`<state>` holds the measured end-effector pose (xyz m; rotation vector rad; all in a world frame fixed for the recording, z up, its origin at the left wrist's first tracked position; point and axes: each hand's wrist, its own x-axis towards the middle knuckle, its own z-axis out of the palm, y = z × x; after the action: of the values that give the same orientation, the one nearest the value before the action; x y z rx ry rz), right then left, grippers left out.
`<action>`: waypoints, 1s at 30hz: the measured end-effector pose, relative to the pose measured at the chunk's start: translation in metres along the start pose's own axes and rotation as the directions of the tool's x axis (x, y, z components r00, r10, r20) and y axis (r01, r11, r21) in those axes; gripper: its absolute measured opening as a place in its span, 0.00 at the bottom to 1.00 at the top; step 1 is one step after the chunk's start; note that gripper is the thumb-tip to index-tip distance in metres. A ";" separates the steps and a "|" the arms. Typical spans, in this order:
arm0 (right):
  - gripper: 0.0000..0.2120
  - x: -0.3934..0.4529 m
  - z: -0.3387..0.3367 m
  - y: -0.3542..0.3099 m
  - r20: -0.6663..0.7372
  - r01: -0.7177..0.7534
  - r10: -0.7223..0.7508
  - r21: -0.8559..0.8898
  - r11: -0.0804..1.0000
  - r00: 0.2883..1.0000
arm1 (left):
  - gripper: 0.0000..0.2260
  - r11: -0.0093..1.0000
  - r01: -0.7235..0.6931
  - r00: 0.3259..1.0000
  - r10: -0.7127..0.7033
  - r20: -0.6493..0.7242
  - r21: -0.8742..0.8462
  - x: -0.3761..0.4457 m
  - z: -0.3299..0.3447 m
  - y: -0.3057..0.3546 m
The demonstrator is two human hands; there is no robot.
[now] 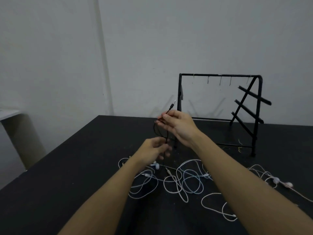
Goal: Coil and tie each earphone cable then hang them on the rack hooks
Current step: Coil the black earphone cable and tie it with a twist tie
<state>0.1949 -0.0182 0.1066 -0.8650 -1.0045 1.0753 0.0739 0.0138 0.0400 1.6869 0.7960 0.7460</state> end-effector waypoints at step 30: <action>0.06 0.002 -0.014 -0.019 -0.199 0.079 -0.071 0.033 0.996 0.977 | 0.15 0.868 0.042 0.990 -0.105 -0.100 -0.496 0.008 -0.044 0.083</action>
<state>0.2136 -0.0222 0.1204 -0.8749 -0.8398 0.9235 0.0551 0.0281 0.1313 1.1516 0.6772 0.9185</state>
